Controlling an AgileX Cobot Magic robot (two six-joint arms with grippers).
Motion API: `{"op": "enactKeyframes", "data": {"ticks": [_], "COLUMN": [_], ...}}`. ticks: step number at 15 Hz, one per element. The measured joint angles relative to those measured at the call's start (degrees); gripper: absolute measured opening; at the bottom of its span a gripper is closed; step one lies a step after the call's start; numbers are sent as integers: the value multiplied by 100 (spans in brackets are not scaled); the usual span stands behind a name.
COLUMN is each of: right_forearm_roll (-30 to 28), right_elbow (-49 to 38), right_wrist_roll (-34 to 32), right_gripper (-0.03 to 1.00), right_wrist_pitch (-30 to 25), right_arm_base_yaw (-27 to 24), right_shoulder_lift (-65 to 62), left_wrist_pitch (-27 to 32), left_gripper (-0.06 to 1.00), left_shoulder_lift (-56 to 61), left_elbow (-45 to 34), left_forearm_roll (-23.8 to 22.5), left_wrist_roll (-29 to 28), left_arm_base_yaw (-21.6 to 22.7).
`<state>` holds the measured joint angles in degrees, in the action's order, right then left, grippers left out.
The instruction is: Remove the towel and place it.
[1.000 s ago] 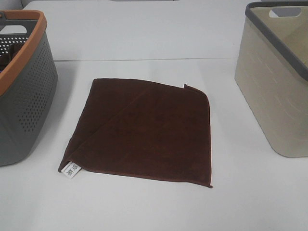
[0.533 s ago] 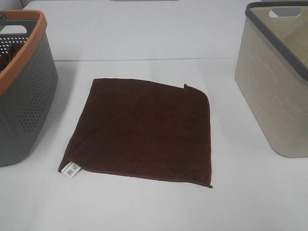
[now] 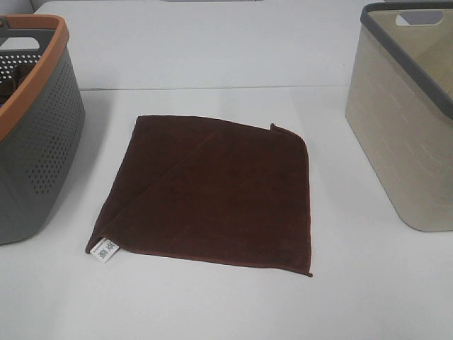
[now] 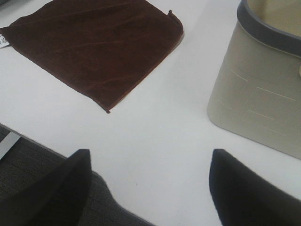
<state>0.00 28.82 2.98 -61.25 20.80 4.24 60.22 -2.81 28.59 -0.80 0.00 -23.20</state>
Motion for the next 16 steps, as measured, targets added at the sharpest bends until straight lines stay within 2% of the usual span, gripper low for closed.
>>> {"op": "enactKeyframes", "data": {"ticks": [3, 5, 7, 10, 12, 16], "right_forearm_roll": [0, 0, 0, 0, 0, 0], "right_elbow": [0, 0, -6, -11, -11, -11], "right_wrist_roll": [0, 0, 0, 0, 0, 0], "right_gripper": [68, 68, 68, 68, 68, 68], "right_wrist_pitch": [0, 0, 0, 0, 0, 0], "right_arm_base_yaw": [-86, -596, -1175, -1656, -1736, -1736], "right_shoulder_lift": [0, 0, -80, -447, -453, -453], "left_wrist_pitch": [0, -6, -11, -11, -11, -11], "left_gripper": [90, 90, 90, 90, 90, 90], "left_shoulder_lift": [0, 0, 0, 229, 298, 298], "left_elbow": [0, 0, 0, -6, -6, -6], "left_forearm_roll": [0, 6, 6, 6, 6, 6], "left_wrist_roll": [0, 0, 0, 0, 0, 0], "left_arm_base_yaw": [57, 561, 1295, 2108, 2269, 2269]}}
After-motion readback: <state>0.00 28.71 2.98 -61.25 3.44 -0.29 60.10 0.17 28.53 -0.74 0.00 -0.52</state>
